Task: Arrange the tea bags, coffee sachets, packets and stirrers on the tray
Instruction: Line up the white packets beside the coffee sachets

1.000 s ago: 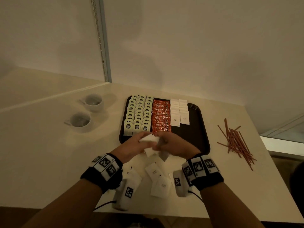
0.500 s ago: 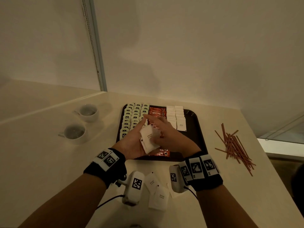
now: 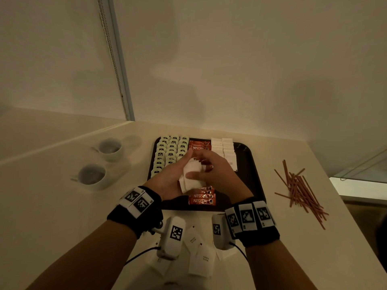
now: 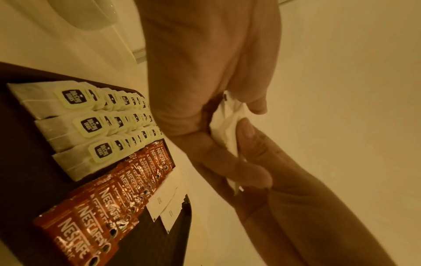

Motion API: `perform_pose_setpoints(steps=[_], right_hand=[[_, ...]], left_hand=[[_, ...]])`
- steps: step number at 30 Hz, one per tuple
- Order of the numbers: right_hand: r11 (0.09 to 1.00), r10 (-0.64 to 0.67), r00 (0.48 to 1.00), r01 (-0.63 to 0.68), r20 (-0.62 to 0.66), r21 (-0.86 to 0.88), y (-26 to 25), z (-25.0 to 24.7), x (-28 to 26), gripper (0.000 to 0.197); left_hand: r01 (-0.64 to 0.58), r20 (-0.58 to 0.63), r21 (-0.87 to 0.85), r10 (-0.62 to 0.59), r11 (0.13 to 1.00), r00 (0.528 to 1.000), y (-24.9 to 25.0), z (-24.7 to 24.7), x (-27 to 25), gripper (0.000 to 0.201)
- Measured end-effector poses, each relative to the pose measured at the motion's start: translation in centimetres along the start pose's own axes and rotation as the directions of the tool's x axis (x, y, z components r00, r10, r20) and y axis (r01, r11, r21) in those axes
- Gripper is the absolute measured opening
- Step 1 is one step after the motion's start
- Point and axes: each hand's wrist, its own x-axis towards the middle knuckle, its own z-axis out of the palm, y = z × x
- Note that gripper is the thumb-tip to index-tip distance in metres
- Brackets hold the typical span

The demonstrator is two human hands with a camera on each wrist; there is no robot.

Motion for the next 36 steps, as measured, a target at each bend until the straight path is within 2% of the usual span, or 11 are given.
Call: perform_pose_setpoints(steps=[3,6,8,11,15,20,25,28,31,34,36], right_hand=[[0.995,0.044,0.998,-0.039,-0.053,0.092,0.6,-0.2,0.2,0.034],[0.998,0.004,0.989,0.006,-0.146,0.066,1.3,-0.7,0.4,0.016],[0.997,-0.015,0.995,0.023,-0.100,0.075,1.5,-0.9,0.4,0.022],[0.997,-0.056,0.998,0.057,-0.035,0.047,1.6,-0.6,0.5,0.044],[0.994,-0.111,0.978,0.110,-0.175,-0.015,2.0,-0.3,0.7,0.034],[0.996,-0.062,0.938,0.081,-0.341,0.041,2.6,-1.0,1.1,0.015],[0.996,-0.053,0.974,0.067,-0.218,0.056,2.6,-1.1,1.4,0.007],[0.978,0.034,0.968,0.018,-0.248,0.207,2.8,-1.1,1.5,0.003],[0.901,0.162,0.946,-0.026,-0.281,0.432,2.8,-1.4,1.7,0.004],[0.779,0.279,0.927,-0.066,-0.250,0.624,2.3,-1.9,1.8,0.006],[0.732,0.296,0.930,-0.075,-0.217,0.677,2.1,-2.0,1.7,0.021]], left_hand=[[0.002,-0.020,0.009,-0.002,1.000,1.000,0.5,0.1,0.1,0.048],[-0.009,-0.077,0.031,0.011,0.999,0.997,0.6,-0.4,0.2,0.029],[-0.018,-0.094,0.034,0.021,0.999,0.995,0.7,-0.5,0.3,0.024],[-0.064,-0.143,0.055,0.071,0.996,0.987,0.8,-0.1,0.8,0.017],[-0.127,-0.178,0.036,0.131,0.991,0.975,0.7,0.1,1.2,0.012],[-0.128,-0.169,-0.037,0.120,0.991,0.978,0.4,-0.3,1.2,0.016],[-0.156,-0.232,0.064,0.166,0.986,0.958,0.1,-0.2,1.7,0.012],[-0.123,-0.215,-0.060,0.108,0.991,0.971,0.4,-0.1,1.8,0.021],[-0.118,-0.169,-0.232,0.080,0.966,0.982,0.5,-0.1,2.0,0.022],[-0.147,-0.157,-0.232,0.112,0.962,0.981,0.6,-0.1,2.3,0.017],[-0.192,-0.178,-0.147,0.165,0.970,0.970,0.6,0.1,2.6,0.012]])
